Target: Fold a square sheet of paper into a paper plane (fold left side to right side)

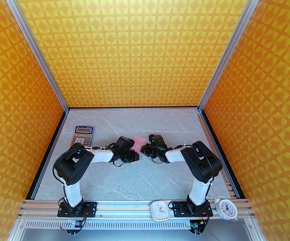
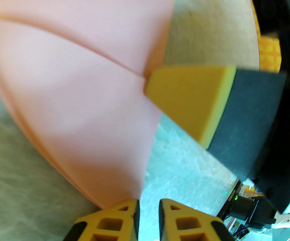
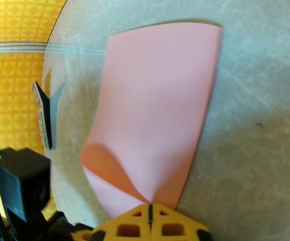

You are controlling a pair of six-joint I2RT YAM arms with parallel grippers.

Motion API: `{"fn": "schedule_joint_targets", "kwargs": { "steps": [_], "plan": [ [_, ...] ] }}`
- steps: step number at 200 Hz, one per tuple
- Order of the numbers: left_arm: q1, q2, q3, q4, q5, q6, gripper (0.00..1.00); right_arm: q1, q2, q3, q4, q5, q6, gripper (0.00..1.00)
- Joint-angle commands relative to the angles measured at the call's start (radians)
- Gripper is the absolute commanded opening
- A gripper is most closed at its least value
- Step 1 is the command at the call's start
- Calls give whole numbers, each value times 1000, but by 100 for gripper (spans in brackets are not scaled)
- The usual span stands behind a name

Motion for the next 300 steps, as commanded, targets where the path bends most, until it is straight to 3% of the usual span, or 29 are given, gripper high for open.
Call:
{"fn": "schedule_joint_targets", "kwargs": {
  "steps": [1,173,233,300],
  "plan": [
    [-13,32,16,-40,17,21,20,-2,43,14,-33,21,-20,0],
    [-61,5,72,-259,-11,131,20,-2,44,8,-43,32,-19,0],
    [63,-92,108,-207,-10,79,21,-2,37,5,-48,23,-25,0],
    [114,28,201,-163,1,64,21,-2,42,0,-39,24,-22,0]
  ]
}}
